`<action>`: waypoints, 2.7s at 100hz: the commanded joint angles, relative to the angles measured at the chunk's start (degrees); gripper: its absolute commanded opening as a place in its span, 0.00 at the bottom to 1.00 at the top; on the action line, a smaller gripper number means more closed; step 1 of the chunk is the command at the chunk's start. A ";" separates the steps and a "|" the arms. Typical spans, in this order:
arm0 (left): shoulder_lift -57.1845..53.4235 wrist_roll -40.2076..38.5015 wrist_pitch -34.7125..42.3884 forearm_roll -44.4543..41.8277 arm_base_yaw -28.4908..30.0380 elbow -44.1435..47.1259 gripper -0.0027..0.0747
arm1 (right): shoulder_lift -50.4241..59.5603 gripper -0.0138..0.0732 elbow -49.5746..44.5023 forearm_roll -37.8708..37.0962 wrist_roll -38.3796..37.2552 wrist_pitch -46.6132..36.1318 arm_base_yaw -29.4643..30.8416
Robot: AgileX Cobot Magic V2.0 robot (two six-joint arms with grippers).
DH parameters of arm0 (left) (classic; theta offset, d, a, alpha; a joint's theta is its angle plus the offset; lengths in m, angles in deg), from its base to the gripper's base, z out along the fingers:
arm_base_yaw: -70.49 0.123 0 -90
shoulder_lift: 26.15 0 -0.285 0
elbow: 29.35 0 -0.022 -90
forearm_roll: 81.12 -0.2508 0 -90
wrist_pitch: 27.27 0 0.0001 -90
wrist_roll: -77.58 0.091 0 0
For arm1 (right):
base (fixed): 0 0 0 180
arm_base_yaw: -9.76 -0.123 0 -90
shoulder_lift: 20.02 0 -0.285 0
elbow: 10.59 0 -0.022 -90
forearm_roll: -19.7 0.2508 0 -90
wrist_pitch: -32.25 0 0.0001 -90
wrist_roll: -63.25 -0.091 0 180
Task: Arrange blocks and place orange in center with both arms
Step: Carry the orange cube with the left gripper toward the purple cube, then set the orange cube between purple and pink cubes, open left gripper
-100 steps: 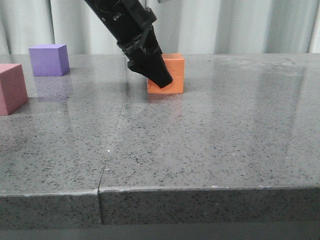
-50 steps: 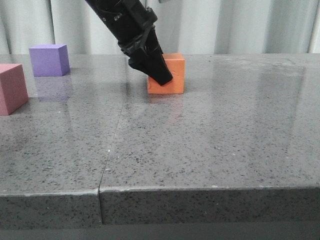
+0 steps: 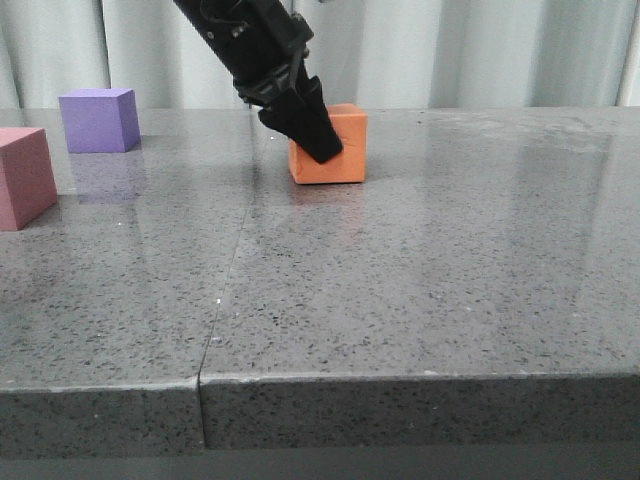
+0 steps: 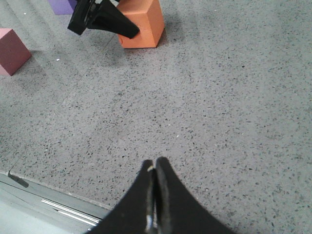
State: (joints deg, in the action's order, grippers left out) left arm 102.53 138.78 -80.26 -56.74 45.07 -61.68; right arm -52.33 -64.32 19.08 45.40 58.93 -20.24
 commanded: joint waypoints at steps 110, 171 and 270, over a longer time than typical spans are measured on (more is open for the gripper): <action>-17.31 -71.58 -10.15 -39.85 11.25 3.42 0.39 | -0.10 0.08 1.40 -0.54 0.47 -3.83 -0.17; -17.64 -85.65 3.20 -42.51 12.85 16.00 0.39 | -0.10 0.08 1.40 -0.54 0.47 -3.83 -0.17; -15.85 -85.65 3.54 -40.91 12.74 16.00 0.73 | -0.10 0.08 1.40 -0.54 0.47 -3.83 -0.17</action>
State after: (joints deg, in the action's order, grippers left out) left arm 89.71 53.78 -79.09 -97.36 57.78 -44.22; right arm -52.33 -64.32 19.08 45.40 58.93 -20.24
